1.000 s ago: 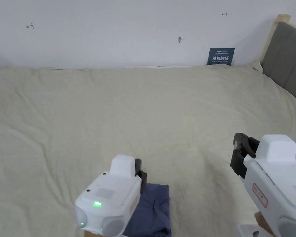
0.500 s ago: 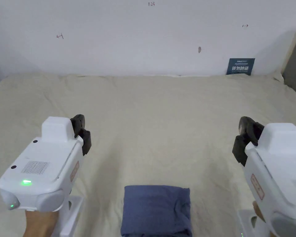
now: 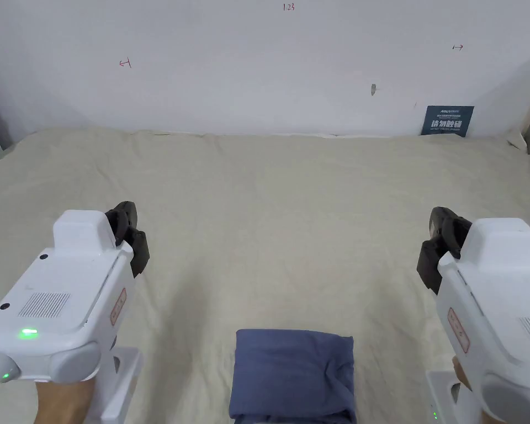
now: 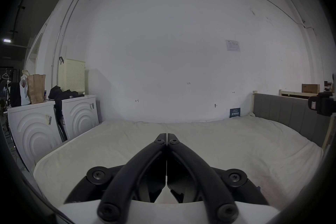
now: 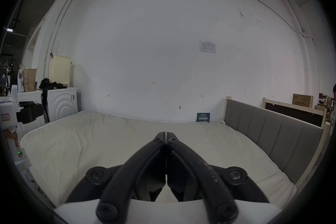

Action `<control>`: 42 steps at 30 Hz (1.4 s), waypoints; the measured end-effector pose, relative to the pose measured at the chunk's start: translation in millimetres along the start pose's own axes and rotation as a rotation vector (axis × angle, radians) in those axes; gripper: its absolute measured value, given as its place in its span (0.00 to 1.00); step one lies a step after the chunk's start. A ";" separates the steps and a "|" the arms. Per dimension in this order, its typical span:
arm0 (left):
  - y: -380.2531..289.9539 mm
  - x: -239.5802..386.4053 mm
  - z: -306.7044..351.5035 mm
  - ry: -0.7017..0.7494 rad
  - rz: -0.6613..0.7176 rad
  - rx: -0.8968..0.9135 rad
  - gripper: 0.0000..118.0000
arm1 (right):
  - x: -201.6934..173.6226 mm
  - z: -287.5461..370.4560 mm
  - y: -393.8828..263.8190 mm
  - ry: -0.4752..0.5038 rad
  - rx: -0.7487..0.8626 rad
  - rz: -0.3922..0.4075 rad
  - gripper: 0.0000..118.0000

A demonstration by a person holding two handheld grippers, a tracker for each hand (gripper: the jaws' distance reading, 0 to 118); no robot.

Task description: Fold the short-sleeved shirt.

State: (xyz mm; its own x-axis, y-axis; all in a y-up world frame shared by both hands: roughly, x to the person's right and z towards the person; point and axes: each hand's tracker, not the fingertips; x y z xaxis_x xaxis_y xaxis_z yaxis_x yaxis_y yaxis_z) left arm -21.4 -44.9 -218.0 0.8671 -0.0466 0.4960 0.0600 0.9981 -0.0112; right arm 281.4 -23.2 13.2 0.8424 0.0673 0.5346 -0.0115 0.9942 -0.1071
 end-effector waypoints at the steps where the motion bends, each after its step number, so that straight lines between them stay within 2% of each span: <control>1: 0.1 0.3 -1.3 0.001 0.005 -0.003 0.00 | 0.0 -0.6 -0.7 0.001 -0.002 -0.001 0.02; 12: -2.1 1.9 -10.3 0.005 0.005 -0.020 0.00 | -16.7 -37.8 -47.1 0.050 -0.106 -0.028 0.02; 19: -6.9 -3.1 -18.6 0.011 0.027 -0.039 0.00 | -52.7 -72.8 -132.9 0.148 -0.283 -0.005 0.02; 26: -18.5 -6.8 -23.2 0.003 0.030 -0.078 0.00 | -80.9 -82.9 -216.2 0.189 -0.470 0.045 0.02; 33: -43.5 -5.3 -30.4 -0.027 0.079 -0.164 0.00 | -80.8 -94.3 -267.0 0.134 -0.636 0.028 0.01; 35: -52.1 -3.9 -33.3 -0.045 0.109 -0.206 0.00 | -76.1 -93.9 -277.9 0.125 -0.622 0.016 0.01; 36: -56.7 -2.9 -35.4 -0.059 0.130 -0.239 0.00 | -72.7 -92.8 -277.0 0.127 -0.601 -0.020 0.01; 38: -66.0 -0.3 -39.4 -0.092 0.187 -0.309 0.02 | -73.5 -94.0 -273.9 0.132 -0.611 -0.017 0.01; 39: -72.9 1.0 -43.3 -0.113 0.230 -0.367 0.07 | -73.6 -93.4 -273.8 0.136 -0.612 -0.010 0.01; 40: -79.6 2.1 -47.4 -0.142 0.270 -0.416 0.17 | -73.8 -92.9 -274.2 0.137 -0.609 -0.003 0.01; 41: -89.4 4.0 -52.6 -0.178 0.311 -0.485 0.31 | -74.2 -92.3 -274.8 0.138 -0.605 0.003 0.01; 42: -99.4 6.8 -59.5 -0.208 0.352 -0.563 0.51 | -74.4 -91.9 -274.7 0.139 -0.602 0.012 0.01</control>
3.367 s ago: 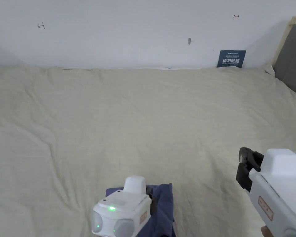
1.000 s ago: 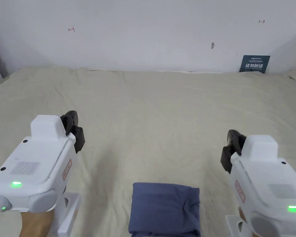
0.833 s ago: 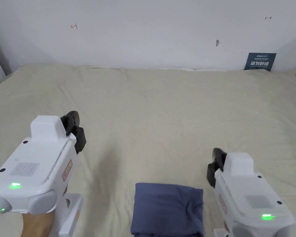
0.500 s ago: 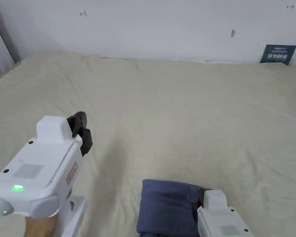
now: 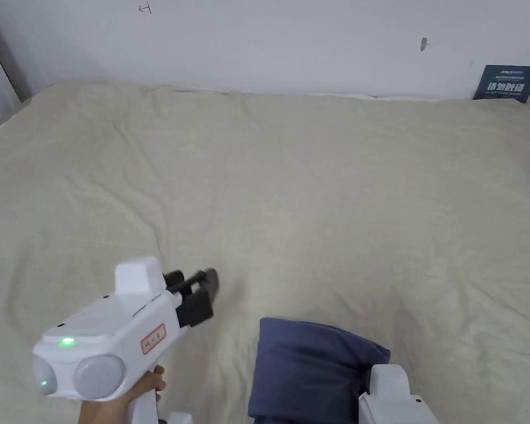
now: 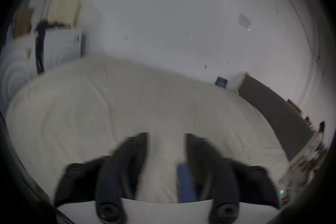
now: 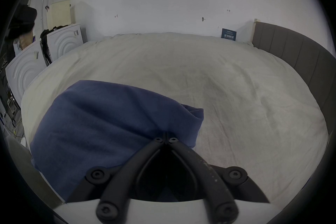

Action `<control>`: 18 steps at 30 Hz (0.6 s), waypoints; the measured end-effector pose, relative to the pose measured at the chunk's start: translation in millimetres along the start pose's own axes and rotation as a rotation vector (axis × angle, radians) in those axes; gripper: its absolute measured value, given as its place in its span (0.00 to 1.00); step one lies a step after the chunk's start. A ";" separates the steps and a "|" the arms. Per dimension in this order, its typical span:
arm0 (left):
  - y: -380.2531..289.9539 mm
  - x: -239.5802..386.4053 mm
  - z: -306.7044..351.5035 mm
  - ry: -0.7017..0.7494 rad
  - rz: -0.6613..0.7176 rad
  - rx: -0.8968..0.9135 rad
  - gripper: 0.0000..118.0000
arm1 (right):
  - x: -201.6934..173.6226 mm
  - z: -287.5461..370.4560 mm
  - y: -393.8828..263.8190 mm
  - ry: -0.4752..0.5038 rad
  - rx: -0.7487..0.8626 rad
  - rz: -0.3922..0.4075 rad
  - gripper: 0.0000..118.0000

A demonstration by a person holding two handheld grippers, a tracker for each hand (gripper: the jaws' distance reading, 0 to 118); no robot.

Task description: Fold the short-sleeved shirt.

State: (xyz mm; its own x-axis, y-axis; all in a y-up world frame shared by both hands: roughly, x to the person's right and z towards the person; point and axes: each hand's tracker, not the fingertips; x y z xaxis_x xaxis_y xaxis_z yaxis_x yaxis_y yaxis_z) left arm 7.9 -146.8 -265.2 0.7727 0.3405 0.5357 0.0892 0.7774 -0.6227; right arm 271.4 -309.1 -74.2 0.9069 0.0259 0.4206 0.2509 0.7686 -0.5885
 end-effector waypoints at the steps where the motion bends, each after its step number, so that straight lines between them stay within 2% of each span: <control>1: -4.2 -1.0 -11.1 -0.022 0.027 -0.079 0.75 | 0.2 -0.3 -0.4 0.000 0.001 0.000 0.01; 2: -10.2 -1.9 -24.0 -0.052 0.060 -0.173 0.90 | 0.6 -0.4 -0.5 0.002 0.000 -0.003 0.01; 3: -18.4 -3.0 -35.8 -0.089 0.101 -0.232 1.00 | 1.4 -0.6 -0.1 0.004 -0.002 -0.005 0.01; 6: -37.6 -7.4 -66.3 -0.144 0.177 -0.336 1.00 | 2.0 0.8 1.4 0.010 -0.005 -0.003 0.01; 9: -53.8 -9.6 -95.3 -0.173 0.171 -0.444 1.00 | 3.3 1.1 1.7 0.017 -0.007 -0.005 0.01; 10: -57.3 -9.6 -103.1 -0.179 0.165 -0.480 0.97 | 3.7 1.2 1.7 0.018 -0.007 -0.009 0.01; 11: -63.1 -8.6 -110.9 -0.192 0.160 -0.516 0.91 | 4.0 1.4 1.7 0.020 -0.007 -0.015 0.01; 12: -66.6 -8.2 -117.5 -0.201 0.158 -0.548 0.81 | 4.1 1.6 1.7 0.021 -0.007 -0.016 0.01; 13: -70.3 -7.9 -123.0 -0.205 0.165 -0.568 0.66 | 4.6 1.1 1.4 0.021 -0.007 -0.016 0.01; 15: -77.6 -5.3 -129.4 -0.201 0.159 -0.588 0.54 | 5.3 1.1 1.1 0.024 -0.006 -0.019 0.01; 17: -77.4 -1.9 -125.7 -0.210 0.112 -0.561 0.29 | 6.4 0.8 1.0 0.028 -0.007 -0.024 0.01; 18: -76.1 -1.8 -124.7 -0.243 0.123 -0.563 0.26 | 6.9 0.9 1.0 0.030 -0.007 -0.028 0.01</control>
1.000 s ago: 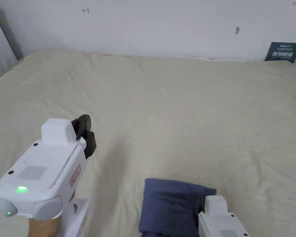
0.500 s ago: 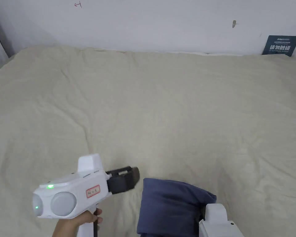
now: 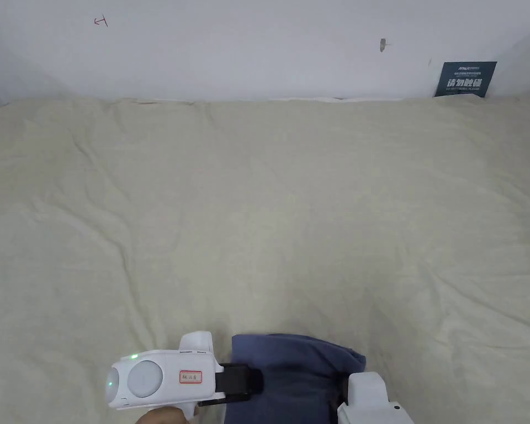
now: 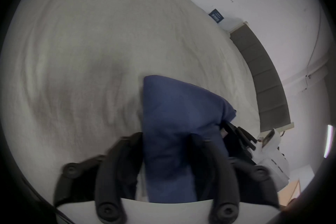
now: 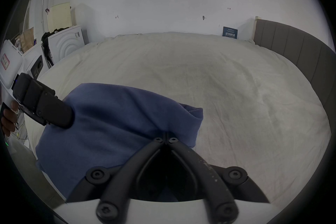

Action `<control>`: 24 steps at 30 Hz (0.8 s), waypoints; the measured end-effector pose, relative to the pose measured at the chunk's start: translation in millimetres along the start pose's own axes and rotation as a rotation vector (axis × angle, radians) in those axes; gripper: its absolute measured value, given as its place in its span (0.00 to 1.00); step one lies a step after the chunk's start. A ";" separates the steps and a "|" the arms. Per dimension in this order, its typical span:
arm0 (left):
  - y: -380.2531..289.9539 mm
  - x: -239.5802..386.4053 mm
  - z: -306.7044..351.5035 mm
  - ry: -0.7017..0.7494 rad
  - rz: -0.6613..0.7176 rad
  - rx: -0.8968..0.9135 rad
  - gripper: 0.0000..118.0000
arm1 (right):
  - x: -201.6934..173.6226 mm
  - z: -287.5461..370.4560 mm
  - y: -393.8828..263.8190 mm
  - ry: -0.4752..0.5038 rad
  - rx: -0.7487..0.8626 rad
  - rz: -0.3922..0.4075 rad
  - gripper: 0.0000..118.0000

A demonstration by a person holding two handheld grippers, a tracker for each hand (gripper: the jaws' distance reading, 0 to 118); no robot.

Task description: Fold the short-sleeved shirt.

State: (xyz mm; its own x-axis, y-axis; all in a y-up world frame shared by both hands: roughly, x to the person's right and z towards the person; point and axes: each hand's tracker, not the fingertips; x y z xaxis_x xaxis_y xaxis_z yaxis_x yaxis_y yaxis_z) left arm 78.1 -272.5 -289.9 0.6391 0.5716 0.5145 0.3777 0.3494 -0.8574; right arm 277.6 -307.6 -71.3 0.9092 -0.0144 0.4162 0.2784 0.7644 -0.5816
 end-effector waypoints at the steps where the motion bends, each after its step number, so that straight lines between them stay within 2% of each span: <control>1: -1.9 2.3 0.0 -0.032 0.026 -0.013 0.23 | 0.1 0.1 0.1 0.000 -0.001 -0.002 0.01; 3: -2.3 5.2 -0.1 0.004 0.024 -0.003 0.18 | 1.1 0.0 0.5 0.003 -0.003 -0.005 0.01; 9: 1.0 15.8 14.2 0.029 -0.001 0.037 0.16 | 2.3 10.5 20.2 0.018 -0.025 0.013 0.01; 14: 28.6 -1.6 53.4 0.081 -0.067 0.068 0.15 | -0.1 42.0 55.2 0.042 0.092 0.032 0.02; 17: 51.2 -33.5 89.5 0.165 -0.098 0.087 0.15 | -4.8 58.3 78.2 0.035 0.159 0.066 0.02; 24: 101.4 -147.0 178.8 0.420 -0.064 0.150 0.15 | -28.5 71.4 116.8 0.041 0.234 0.101 0.02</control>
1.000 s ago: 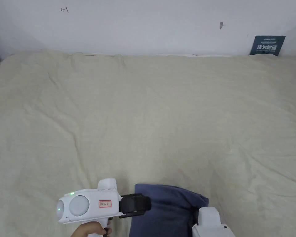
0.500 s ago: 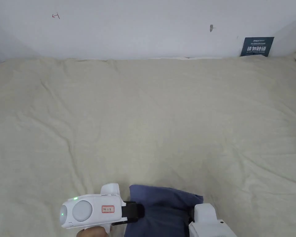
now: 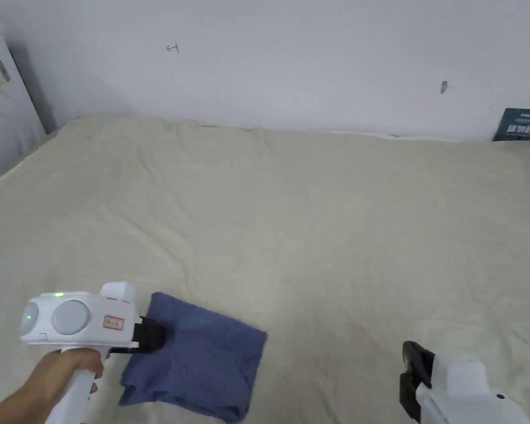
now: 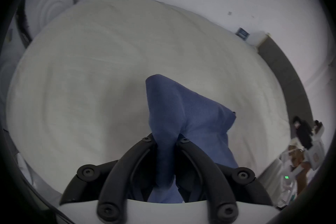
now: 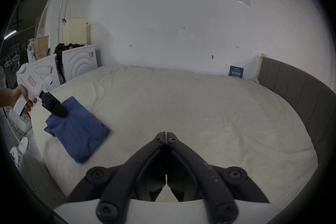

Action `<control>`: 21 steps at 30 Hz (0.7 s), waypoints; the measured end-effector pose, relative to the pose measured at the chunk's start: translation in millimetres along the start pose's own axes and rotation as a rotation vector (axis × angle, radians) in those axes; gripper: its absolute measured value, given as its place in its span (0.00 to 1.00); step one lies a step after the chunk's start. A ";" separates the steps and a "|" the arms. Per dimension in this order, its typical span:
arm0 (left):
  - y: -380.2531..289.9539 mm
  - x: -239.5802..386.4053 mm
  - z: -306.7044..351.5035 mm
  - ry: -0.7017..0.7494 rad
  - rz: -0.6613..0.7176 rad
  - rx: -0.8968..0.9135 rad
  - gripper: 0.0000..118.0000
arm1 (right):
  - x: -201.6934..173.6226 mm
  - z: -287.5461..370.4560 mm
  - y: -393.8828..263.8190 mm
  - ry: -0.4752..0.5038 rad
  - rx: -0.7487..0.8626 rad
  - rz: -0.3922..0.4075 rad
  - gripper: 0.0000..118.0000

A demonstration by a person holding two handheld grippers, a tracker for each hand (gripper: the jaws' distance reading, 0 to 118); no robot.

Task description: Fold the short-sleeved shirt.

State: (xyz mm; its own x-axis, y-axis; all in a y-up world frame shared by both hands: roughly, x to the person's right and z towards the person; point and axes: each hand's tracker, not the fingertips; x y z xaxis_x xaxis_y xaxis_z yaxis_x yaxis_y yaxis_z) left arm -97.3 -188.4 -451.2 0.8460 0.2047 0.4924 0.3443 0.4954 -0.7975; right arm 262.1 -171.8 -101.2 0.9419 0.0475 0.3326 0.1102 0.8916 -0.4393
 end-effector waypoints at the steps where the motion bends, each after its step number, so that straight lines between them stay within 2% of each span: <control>1: 5.3 -18.6 4.0 0.043 0.005 0.002 0.15 | -3.9 -1.8 4.0 0.002 0.003 0.002 0.02; 7: 29.7 -131.0 22.2 0.259 0.061 -0.008 0.15 | -30.3 -24.3 24.3 0.028 0.015 0.000 0.02; 11: 39.5 -180.4 29.1 0.378 0.106 -0.034 0.15 | -45.4 -40.8 35.0 0.052 0.024 -0.014 0.02; 17: 41.0 -188.2 14.7 0.380 0.118 -0.048 0.17 | -55.7 -58.0 43.6 0.068 0.007 -0.034 0.02; 18: 39.9 -182.9 12.0 0.410 0.107 -0.050 0.26 | -56.0 -58.3 44.6 0.069 0.008 -0.033 0.02; 19: 38.6 -179.5 11.1 0.430 0.094 -0.044 0.52 | -58.1 -56.7 47.9 0.073 0.010 -0.032 0.02; 21: 38.5 -173.6 11.4 0.419 0.095 -0.041 0.94 | -59.3 -53.5 52.5 0.077 0.015 -0.028 0.02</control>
State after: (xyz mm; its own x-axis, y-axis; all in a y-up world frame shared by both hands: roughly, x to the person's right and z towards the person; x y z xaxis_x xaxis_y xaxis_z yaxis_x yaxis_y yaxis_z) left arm -235.6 -195.2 -563.4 0.9639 -0.1169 0.2392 0.2661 0.4549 -0.8499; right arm 229.0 -151.9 -188.6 0.9601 -0.0117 0.2794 0.1325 0.8988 -0.4178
